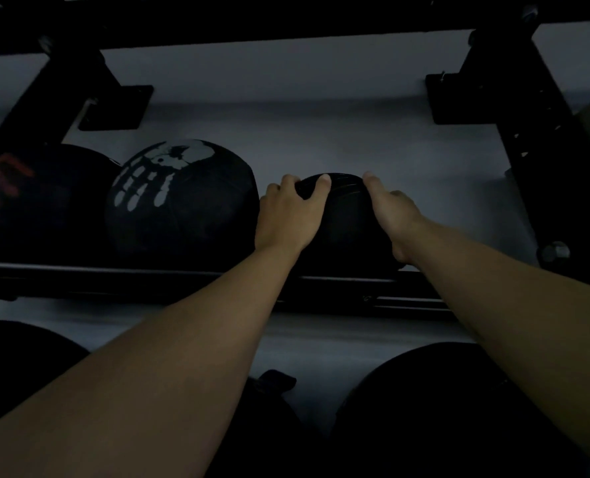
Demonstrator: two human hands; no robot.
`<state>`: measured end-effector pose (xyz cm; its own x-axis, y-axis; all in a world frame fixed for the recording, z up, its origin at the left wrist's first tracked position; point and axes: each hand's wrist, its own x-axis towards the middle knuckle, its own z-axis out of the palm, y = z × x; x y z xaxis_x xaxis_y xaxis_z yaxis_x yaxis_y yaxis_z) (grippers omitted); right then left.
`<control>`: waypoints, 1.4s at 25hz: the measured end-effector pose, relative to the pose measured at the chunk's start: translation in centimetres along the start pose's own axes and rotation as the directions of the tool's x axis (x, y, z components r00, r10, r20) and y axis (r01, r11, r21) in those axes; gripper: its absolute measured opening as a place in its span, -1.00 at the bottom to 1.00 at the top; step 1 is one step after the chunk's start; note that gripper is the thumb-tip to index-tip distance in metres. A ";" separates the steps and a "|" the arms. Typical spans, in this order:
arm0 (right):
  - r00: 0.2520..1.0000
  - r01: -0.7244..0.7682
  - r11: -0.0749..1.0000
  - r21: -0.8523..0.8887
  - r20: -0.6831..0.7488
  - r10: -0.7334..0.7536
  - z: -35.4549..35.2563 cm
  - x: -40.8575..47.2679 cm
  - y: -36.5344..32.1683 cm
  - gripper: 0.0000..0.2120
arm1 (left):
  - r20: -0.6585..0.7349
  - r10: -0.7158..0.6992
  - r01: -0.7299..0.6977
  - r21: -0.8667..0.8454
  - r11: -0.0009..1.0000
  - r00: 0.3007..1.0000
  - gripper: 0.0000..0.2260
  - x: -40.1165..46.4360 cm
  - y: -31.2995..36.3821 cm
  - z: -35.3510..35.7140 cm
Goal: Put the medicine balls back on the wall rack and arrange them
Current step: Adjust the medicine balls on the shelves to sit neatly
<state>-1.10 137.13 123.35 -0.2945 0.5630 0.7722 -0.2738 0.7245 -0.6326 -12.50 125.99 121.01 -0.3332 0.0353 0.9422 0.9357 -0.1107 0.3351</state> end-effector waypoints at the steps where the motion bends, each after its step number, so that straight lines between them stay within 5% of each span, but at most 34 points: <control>1: 1.000 -0.002 0.999 -0.034 0.013 0.003 -0.1 -0.1 0.0 -0.04 | 0.018 0.003 -0.003 0.008 1.000 1.000 -0.33 0.0 0.0 -0.1; 5: 0.998 0.060 0.990 -0.131 0.021 -0.058 -0.2 -0.3 0.1 -0.08 | 0.173 0.012 -0.035 0.132 0.991 0.985 -0.30 0.2 0.0 -1.4; 8: 0.979 0.179 0.911 -0.371 -0.026 -0.203 0.1 -1.2 -1.3 -0.25 | 0.263 0.120 -0.204 0.318 0.926 0.957 -0.34 0.5 -0.4 -4.2; 10: 0.947 0.293 0.832 -0.472 0.020 -0.322 1.3 -2.4 -2.6 -0.36 | 0.160 0.291 -0.332 0.470 0.817 0.943 -0.48 0.9 -1.3 -7.0; 12: 0.921 0.362 0.792 -0.491 0.061 -0.384 3.0 -3.5 -4.1 -0.46 | -0.036 0.363 -0.281 0.562 0.778 0.931 -0.56 1.7 -2.7 -10.2; 16: 0.855 0.505 0.733 -0.456 0.150 -0.496 8.8 -5.1 -7.8 -0.53 | -0.258 0.156 0.000 0.518 0.855 0.953 -0.48 3.2 -7.8 -17.0; 20: 0.830 0.558 0.688 -0.464 0.293 -0.475 16.2 -6.3 -10.3 -0.43 | -0.069 -0.013 0.038 0.376 0.926 0.998 -0.33 3.3 -11.8 -19.9; 26: 0.837 0.547 0.661 -0.514 0.304 -0.456 20.0 -6.6 -9.5 -0.42 | -0.041 0.078 -0.068 0.199 0.978 0.996 -0.35 3.2 -13.1 -18.4; 35: 0.855 0.473 0.634 -0.613 0.145 -0.498 21.6 -7.9 -10.8 -0.50 | 0.198 0.128 -0.201 0.414 0.888 0.972 -0.40 5.0 -14.3 -24.0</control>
<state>-15.62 116.28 122.85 -0.2487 0.0633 0.9665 0.2483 0.9687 0.0005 -30.33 103.89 120.80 -0.1809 0.2166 0.9593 0.9457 0.3061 0.1092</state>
